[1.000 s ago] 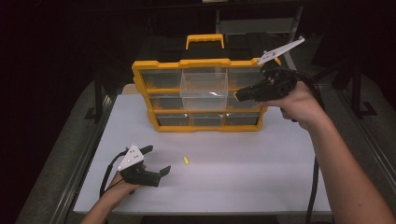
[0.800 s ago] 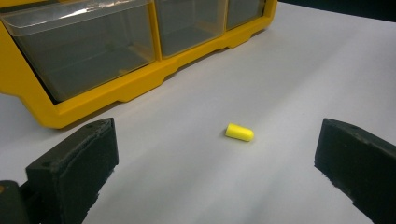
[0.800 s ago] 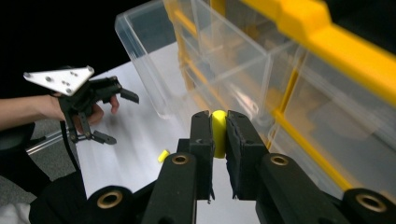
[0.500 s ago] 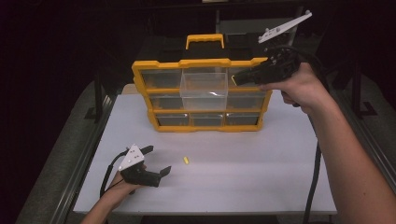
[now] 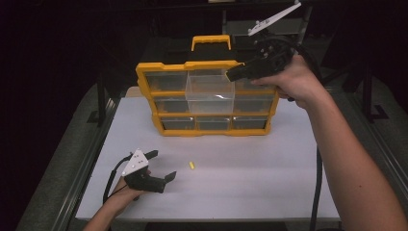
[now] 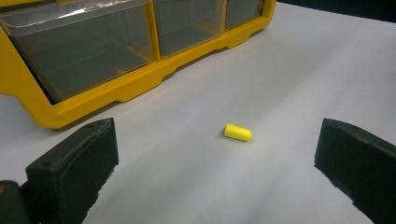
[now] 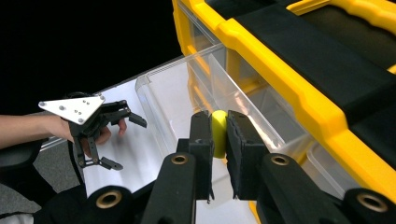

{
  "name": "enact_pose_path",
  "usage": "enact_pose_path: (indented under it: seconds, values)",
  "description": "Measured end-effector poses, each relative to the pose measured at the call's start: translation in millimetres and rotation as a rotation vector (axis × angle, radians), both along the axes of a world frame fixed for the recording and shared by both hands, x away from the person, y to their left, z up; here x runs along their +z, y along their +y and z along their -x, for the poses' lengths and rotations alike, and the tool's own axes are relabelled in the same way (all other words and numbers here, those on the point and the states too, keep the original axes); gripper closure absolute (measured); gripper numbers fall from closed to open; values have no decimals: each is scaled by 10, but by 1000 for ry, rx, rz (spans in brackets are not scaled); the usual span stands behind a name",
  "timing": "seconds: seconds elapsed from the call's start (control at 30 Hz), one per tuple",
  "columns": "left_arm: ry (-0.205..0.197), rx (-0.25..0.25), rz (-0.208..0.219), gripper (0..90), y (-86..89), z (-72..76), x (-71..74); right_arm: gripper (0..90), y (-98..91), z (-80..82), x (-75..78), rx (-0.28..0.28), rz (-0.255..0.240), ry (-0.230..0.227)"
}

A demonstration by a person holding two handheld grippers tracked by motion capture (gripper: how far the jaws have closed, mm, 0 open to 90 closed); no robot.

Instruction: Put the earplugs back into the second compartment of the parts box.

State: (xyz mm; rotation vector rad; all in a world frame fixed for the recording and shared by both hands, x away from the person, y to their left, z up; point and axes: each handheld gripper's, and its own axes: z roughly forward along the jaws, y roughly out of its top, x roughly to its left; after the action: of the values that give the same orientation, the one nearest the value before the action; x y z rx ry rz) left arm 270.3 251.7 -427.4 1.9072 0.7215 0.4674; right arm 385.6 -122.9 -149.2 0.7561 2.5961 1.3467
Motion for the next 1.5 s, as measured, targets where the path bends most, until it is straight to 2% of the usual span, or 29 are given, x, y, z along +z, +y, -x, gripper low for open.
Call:
enact_pose_path:
  seconds: [0.37, 0.5, 0.6, 0.77, 1.13, 1.2, 1.5]
  values:
    - [0, 0, -1, 0, 4, -1, 1, 782, 238, -108, -163, 25, 57, 30]
    - [0, 0, -1, 0, 8, -1, 1, 717, 267, -115, -183, 24, 61, 32]
    - [0, -1, -1, 0, 7, -3, -1, 683, 239, -108, -158, 14, 49, 28]
    - [2, -1, -1, 0, -1, 0, -1, 679, 168, -84, -113, -1, 41, 23]
    - [0, 1, 0, 0, 1, -3, -2, 857, -78, 30, -45, -25, 19, 18]
    - [2, 2, -1, 0, -2, -2, -5, 885, -125, 52, -52, -30, 16, 13]
    - [1, 0, -5, 0, -4, -4, -6, 886, -235, 144, -199, -38, 21, 15]
